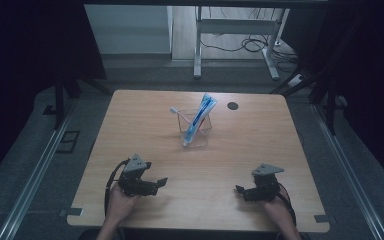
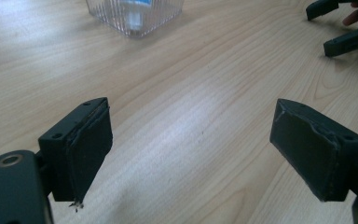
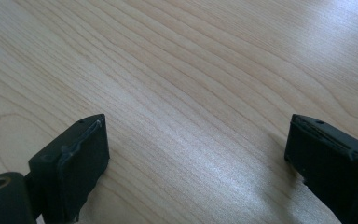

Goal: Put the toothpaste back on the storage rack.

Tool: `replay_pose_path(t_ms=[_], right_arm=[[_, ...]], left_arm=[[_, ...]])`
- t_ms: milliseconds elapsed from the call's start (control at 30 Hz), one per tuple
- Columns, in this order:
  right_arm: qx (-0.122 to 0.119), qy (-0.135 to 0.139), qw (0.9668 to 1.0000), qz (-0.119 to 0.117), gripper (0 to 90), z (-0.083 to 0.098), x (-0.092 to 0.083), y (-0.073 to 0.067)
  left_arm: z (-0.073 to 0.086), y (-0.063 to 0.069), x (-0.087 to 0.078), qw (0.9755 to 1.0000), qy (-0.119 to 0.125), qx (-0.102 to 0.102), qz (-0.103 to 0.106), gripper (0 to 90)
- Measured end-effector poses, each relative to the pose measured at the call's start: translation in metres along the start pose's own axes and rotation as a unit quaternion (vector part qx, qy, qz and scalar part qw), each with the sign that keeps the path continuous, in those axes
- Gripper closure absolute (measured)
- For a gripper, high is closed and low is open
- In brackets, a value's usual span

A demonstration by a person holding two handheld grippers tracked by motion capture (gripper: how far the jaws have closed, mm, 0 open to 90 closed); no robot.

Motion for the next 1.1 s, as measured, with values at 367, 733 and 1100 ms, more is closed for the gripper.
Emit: replay_pose_path(t_ms=[367,733,1100], right_arm=[[-0.001,0.001,1.0000,0.000,6.1,0.000,0.000,0.000],[-0.001,0.001,1.0000,0.000,6.1,0.000,0.000,0.000],[-0.001,0.001,1.0000,0.000,6.1,0.000,0.000,0.000]], left_arm=[[0.023,0.000,0.000,0.9998,-0.018,-0.002,-0.013,13.2],[0.042,0.004,0.011,0.9984,-0.054,0.006,-0.015,13.2],[0.046,0.008,0.019,0.9946,-0.083,0.046,-0.042,12.8]])
Point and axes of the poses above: each handheld gripper's, and its own axes: x roughly forward along the jaws, z roughly out of its underside, y roughly to its right, the point moved 6 cm from there along x, roughly forward along the jaws, and after that the axes turned 15 degrees about y, right-handed, at the moved point
